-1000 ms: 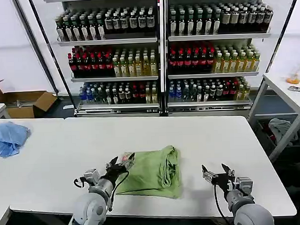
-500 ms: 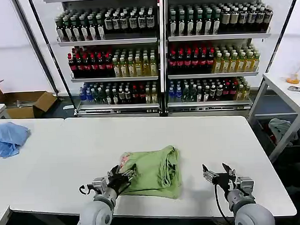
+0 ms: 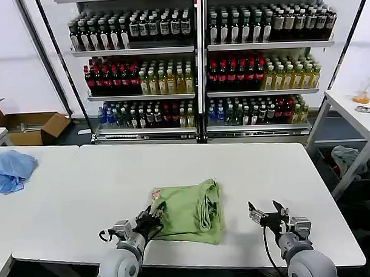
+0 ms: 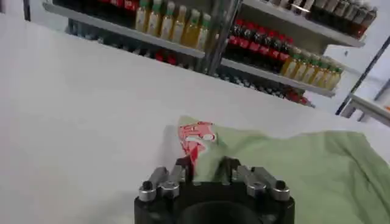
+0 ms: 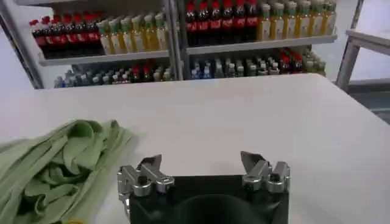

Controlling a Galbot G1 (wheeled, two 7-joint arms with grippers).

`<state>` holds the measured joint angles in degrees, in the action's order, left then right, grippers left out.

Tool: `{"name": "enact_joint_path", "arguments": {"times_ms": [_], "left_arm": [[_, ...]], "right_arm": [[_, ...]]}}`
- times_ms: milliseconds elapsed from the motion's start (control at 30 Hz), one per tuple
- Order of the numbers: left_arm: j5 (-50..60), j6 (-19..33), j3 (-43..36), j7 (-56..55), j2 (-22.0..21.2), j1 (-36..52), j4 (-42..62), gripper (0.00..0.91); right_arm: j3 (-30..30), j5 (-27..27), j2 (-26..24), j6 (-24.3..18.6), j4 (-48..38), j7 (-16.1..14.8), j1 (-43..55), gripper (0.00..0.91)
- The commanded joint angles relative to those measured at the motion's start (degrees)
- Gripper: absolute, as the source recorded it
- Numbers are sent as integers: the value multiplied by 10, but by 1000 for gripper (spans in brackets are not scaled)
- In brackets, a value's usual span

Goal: Fold and organize the clothes.

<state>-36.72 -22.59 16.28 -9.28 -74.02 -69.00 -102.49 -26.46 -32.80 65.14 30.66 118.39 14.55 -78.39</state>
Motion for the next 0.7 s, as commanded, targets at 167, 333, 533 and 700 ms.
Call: {"name": "enact_joint_path", "arguments": {"times_ms": [167, 333, 533, 700], "left_arm": [[-211, -5, 83, 11, 3, -5, -33, 20], [-258, -13, 142, 10, 20, -4, -46, 20], [-271, -26, 222, 2, 53, -9, -54, 30], [-271, -46, 295, 3, 107, -4, -60, 30]], "right_arm": [[5, 0, 3, -1, -1, 2, 3, 907], [4, -1, 0, -2, -1, 2, 3, 907], [9, -2, -1, -3, -3, 1, 9, 907], [19, -3, 0, -3, -9, 1, 22, 907]]}}
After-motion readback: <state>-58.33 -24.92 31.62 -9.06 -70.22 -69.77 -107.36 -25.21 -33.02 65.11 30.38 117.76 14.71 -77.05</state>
